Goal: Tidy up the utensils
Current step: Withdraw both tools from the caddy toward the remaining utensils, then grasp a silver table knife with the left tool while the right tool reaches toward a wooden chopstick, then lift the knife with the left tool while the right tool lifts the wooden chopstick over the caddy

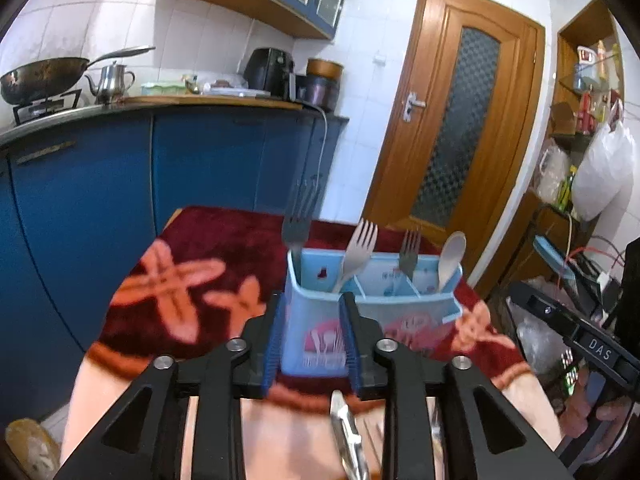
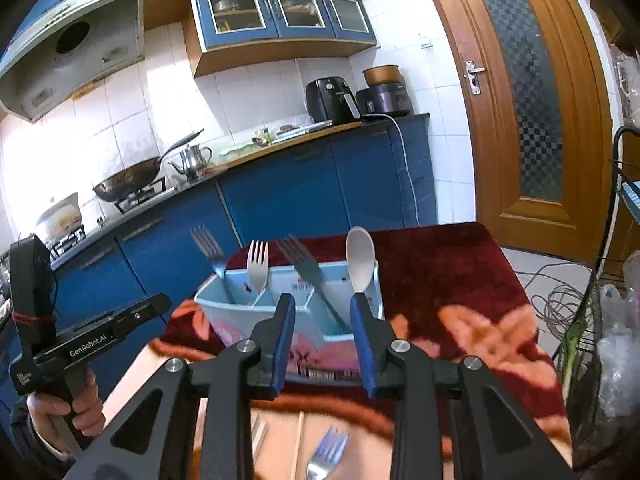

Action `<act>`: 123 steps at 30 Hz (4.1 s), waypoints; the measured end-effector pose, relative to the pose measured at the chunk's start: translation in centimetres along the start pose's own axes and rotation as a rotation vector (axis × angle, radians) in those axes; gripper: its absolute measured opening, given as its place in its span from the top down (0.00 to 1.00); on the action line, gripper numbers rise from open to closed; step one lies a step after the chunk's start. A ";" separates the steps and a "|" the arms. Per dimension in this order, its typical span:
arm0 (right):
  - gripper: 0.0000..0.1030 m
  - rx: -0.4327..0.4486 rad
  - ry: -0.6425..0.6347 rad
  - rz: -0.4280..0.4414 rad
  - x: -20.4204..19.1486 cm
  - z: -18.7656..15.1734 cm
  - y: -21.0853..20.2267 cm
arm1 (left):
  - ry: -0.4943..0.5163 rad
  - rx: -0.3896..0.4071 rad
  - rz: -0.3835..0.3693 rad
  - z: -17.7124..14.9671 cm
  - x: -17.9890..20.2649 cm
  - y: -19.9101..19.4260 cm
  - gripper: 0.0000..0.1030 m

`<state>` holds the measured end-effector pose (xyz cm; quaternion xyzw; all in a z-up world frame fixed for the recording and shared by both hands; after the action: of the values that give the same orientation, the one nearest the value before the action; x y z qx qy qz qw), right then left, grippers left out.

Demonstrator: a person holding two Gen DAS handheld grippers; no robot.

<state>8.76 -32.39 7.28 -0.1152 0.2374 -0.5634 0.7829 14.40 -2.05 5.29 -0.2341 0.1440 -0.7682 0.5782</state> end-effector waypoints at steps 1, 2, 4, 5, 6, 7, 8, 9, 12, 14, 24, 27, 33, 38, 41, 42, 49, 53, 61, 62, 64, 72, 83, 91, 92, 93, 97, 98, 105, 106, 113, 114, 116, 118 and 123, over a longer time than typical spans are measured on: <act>0.67 -0.011 0.001 -0.006 0.0 -0.3 -0.2 | 0.003 -0.013 0.001 -0.3 0.1 -0.1 0.67; 0.66 -0.023 0.003 -0.012 0.0 -0.6 -0.4 | 0.008 -0.033 0.001 -0.7 0.2 -0.3 0.67; 0.66 -0.052 0.006 -0.026 0.1 -1.2 -0.6 | 0.015 -0.065 -0.001 -1.4 0.5 -0.6 0.67; 0.65 -0.066 0.006 -0.033 0.2 -1.6 -0.7 | 0.017 -0.077 -0.002 -1.7 0.6 -0.7 0.67; 0.63 -0.087 0.008 -0.044 0.3 -2.0 -0.8 | 0.018 -0.094 -0.004 -2.1 0.7 -0.8 0.67; 0.61 -0.109 0.012 -0.053 0.5 -2.5 -0.8 | 0.017 -0.108 -0.006 -2.4 0.7 -0.9 0.66; 0.61 -0.130 0.022 -0.058 0.6 -3.1 -0.8 | 0.012 -0.123 -0.006 -2.9 0.7 -1.0 0.65; 0.61 -0.145 0.030 -0.058 0.8 -3.5 -0.8 | 0.004 -0.135 -0.003 -3.3 0.7 -1.2 0.65; 0.61 -0.200 0.058 -0.059 1.3 -5.4 -0.9 | 0.003 -0.170 0.000 -4.8 0.9 -1.5 0.64; 0.61 -0.232 0.068 -0.065 1.6 -6.6 -1.1 | 0.007 -0.202 -0.002 -5.7 1.0 -1.4 0.63; 0.57 -0.313 0.062 -0.110 2.6 -9.2 -1.3 | 0.002 -0.333 -0.020 -9.0 1.7 -0.3 0.62; 0.53 -0.328 0.070 -0.115 3.1 -9.5 -1.1 | -0.005 -0.366 -0.042 -9.7 1.9 0.0 0.59; 0.51 -0.365 0.076 -0.141 4.0 -10.2 -0.7 | -0.016 -0.415 -0.054 -10.7 2.0 1.2 0.58; 0.50 -0.387 0.083 -0.157 4.7 -10.4 -0.3 | -0.018 -0.453 -0.064 -11.2 1.9 2.3 0.58; 0.50 -0.402 0.082 -0.157 4.8 -10.5 -0.1 | -0.017 -0.481 -0.078 -11.5 2.1 2.9 0.58; 0.50 -0.406 0.082 -0.157 4.8 -10.5 -0.1 | -0.012 -0.486 -0.078 -11.5 2.2 3.1 0.58; 0.69 -0.471 0.093 -0.135 5.1 -10.9 1.0 | 0.032 -0.530 -0.102 -11.1 2.7 4.1 0.66; 0.77 -0.494 0.088 -0.127 5.1 -11.0 1.5 | 0.010 -0.574 -0.149 -11.1 2.6 4.6 0.82; 0.84 -0.510 0.111 -0.113 5.7 -10.9 2.4 | -0.038 -0.563 -0.188 -11.0 2.3 5.0 0.92; 0.89 -0.505 0.111 -0.117 5.8 -10.9 2.4 | -0.048 -0.559 -0.197 -11.0 2.2 4.9 0.93; 0.91 -0.495 0.126 -0.109 6.1 -10.9 2.2 | -0.069 -0.545 -0.226 -11.0 2.1 4.6 0.96; 0.94 -0.382 0.188 -0.039 6.1 -10.1 0.8 | -0.063 -0.416 -0.243 -9.4 2.1 2.3 0.98; 0.94 -0.113 0.118 0.055 2.8 -5.5 -2.4 | -0.022 -0.165 -0.253 -3.7 3.2 -0.4 0.98; 0.94 -0.064 0.119 0.094 1.9 -4.4 -2.5 | -0.084 -0.032 -0.196 0.0 2.0 0.0 0.98; 0.94 -0.066 0.118 0.094 1.9 -4.5 -2.4 | -0.089 -0.031 -0.188 -0.1 1.9 0.1 0.98; 0.94 -0.067 0.118 0.097 1.9 -4.6 -2.3 | -0.095 -0.033 -0.180 -0.3 1.7 0.5 0.98; 0.94 -0.074 0.124 0.098 2.1 -4.9 -2.2 | -0.104 -0.070 -0.149 -1.8 1.1 2.1 0.98; 0.94 -0.074 0.127 0.099 2.2 -4.9 -2.2 | -0.108 -0.081 -0.143 -2.3 0.9 2.4 0.98; 0.94 -0.066 0.125 0.099 2.3 -4.7 -2.3 | -0.104 -0.127 -0.138 -3.5 0.5 3.8 0.98; 0.94 -0.068 0.124 0.099 2.2 -4.7 -2.3 | -0.096 -0.124 -0.137 -3.5 0.6 3.8 0.98; 0.94 -0.050 0.118 0.113 1.8 -4.2 -2.4 | -0.083 -0.030 -0.196 -2.0 1.3 1.2 0.99; 0.94 -0.046 0.119 0.115 1.8 -4.0 -2.4 | -0.082 -0.014 -0.199 -1.5 1.4 0.8 0.99; 0.94 -0.039 0.122 0.119 1.8 -3.9 -2.4 | -0.074 0.017 -0.193 -0.5 1.6 0.0 0.99; 0.94 -0.035 0.127 0.124 1.7 -3.8 -2.3 | -0.060 0.061 -0.185 0.9 1.6 -0.8 0.99; 0.94 -0.032 0.139 0.130 1.8 -3.9 -2.1 | -0.028 0.205 -0.132 5.2 1.2 -2.6 0.99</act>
<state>5.56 -34.39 4.47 -0.0727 0.3070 -0.5142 0.7975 14.71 -2.21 11.18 -0.1933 0.0407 -0.8119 0.5494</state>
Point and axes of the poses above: each gripper's, at about its wrist camera, not at the fingertips, and y roughly the way its jaws point, x to its right, z to its top, the point moved 4 cm from there along y, roughly the way its jaws point, and after that the axes turned 1 degree about y, right-handed, at the moved point
